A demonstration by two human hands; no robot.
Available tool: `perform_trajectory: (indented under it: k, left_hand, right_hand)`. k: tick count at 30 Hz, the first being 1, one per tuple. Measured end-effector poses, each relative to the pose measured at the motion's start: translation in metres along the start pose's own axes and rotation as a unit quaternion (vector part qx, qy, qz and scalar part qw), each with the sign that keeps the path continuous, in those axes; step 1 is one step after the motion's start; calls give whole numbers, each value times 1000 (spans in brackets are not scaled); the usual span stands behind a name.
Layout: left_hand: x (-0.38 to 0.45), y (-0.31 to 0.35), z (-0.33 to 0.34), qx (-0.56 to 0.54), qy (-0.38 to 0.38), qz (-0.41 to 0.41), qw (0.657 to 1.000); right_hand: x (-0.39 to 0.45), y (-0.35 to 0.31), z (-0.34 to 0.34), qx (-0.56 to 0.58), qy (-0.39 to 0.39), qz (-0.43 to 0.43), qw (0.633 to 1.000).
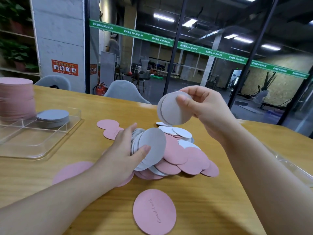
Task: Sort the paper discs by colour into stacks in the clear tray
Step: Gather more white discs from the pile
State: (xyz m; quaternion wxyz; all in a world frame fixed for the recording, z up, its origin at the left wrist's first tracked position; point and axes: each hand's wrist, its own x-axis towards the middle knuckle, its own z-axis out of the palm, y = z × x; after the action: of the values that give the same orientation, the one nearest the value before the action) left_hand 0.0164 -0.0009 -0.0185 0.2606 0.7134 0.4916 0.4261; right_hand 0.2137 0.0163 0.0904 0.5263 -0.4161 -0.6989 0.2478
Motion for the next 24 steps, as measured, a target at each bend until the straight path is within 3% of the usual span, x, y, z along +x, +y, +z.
perform_trajectory:
  k: [2,6,9,15,20,24]
  left_hand:
    - [1,-1,0,-9,6,3,1000]
    - [0,-1,0,-6,-6,6,1000]
    - [0,0,-1,-7,-6,9,1000]
    - [0,-1,-1,-24,-2,5,1000]
    - [-1,-2,0,-22,3,8,1000]
    - [-5,2,1,4,20,37,999]
  right_hand:
    - [-4,-3,-2,34,-83,32,995]
    - [-7,-5,-2,-156,-161,2,975]
    - [-10,-6,5,-189,-198,25,961]
    - [-14,-10,18,-242,-196,8,950]
    - [-16,-9,19,-250,-196,54,947]
    - [-14,-2,30,-244,-87,60,964]
